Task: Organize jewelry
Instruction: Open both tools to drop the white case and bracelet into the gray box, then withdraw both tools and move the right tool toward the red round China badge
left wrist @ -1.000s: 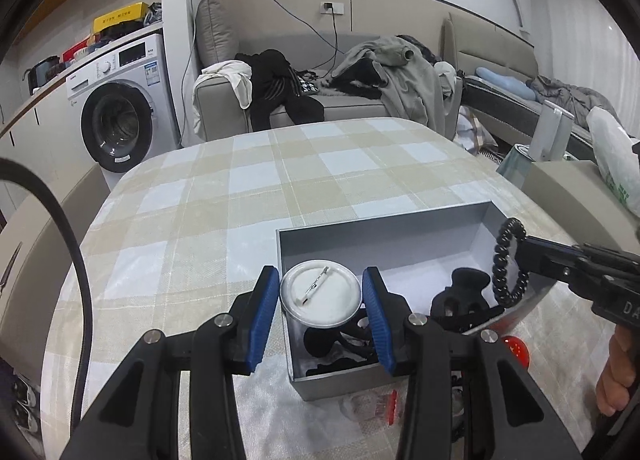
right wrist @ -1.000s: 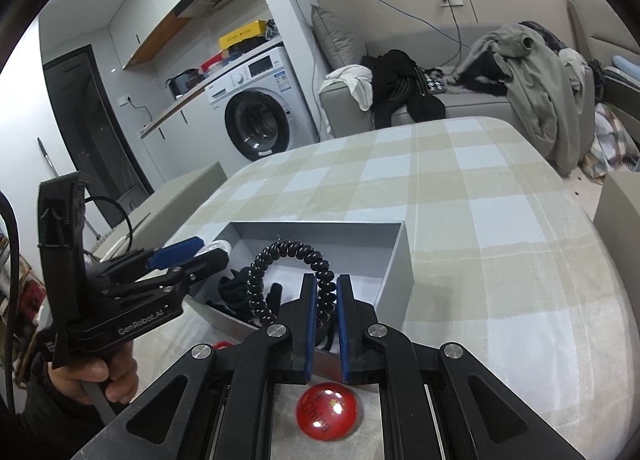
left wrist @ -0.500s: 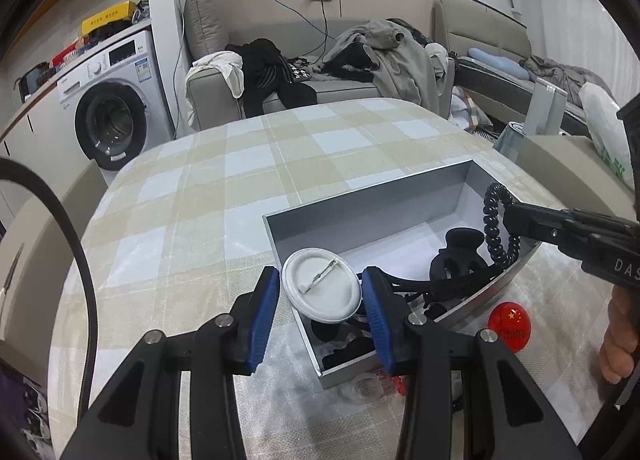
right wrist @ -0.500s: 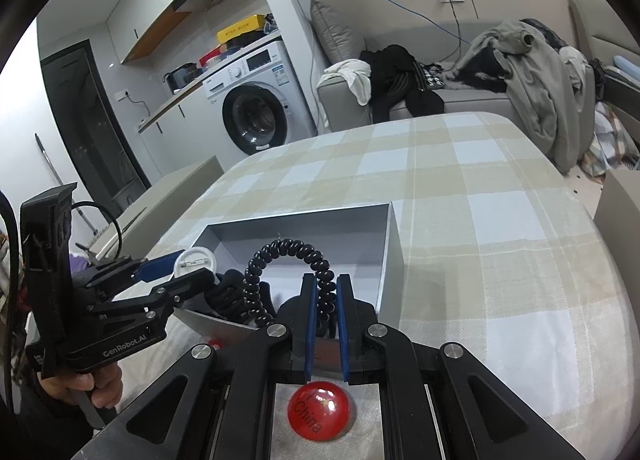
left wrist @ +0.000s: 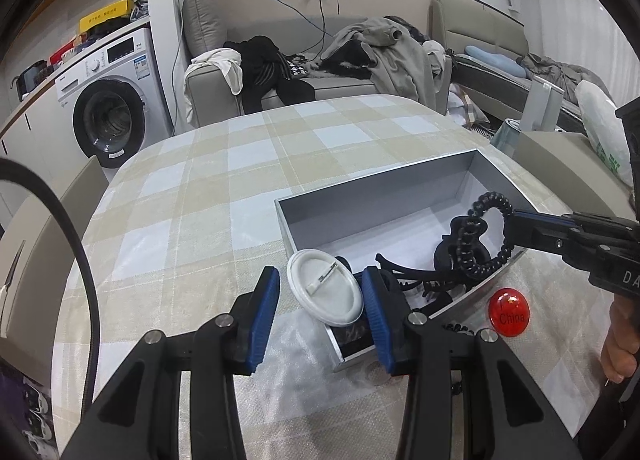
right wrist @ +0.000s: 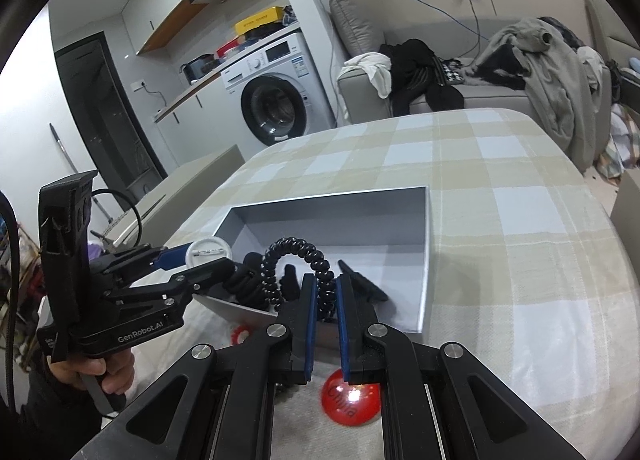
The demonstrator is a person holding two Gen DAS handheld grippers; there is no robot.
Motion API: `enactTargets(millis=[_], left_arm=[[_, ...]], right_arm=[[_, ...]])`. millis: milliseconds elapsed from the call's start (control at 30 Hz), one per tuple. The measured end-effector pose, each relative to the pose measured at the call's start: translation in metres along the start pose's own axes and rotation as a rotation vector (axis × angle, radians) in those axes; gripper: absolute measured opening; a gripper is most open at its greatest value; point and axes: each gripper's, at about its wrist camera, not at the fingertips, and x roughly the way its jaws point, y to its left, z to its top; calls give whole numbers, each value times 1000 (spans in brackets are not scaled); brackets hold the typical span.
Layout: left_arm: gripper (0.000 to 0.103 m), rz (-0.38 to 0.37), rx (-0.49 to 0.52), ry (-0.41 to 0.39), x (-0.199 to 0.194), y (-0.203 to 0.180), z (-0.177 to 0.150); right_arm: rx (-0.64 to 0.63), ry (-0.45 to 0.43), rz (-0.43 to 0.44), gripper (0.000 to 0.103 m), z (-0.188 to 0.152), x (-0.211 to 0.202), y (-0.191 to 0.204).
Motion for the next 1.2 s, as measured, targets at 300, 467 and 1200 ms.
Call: enactTargets(millis=[300, 467, 1200], left_arm=[[37, -16, 3, -38, -4, -6, -1], [37, -6, 4, -67, -6, -10, -3], [102, -70, -95, -122, -39, -18, -33]], right_arm=[[5, -5, 0, 9, 0, 2, -2], [-2, -1, 12, 10, 0, -1, -3], [-129, -34, -75, 103, -29, -42, 11]])
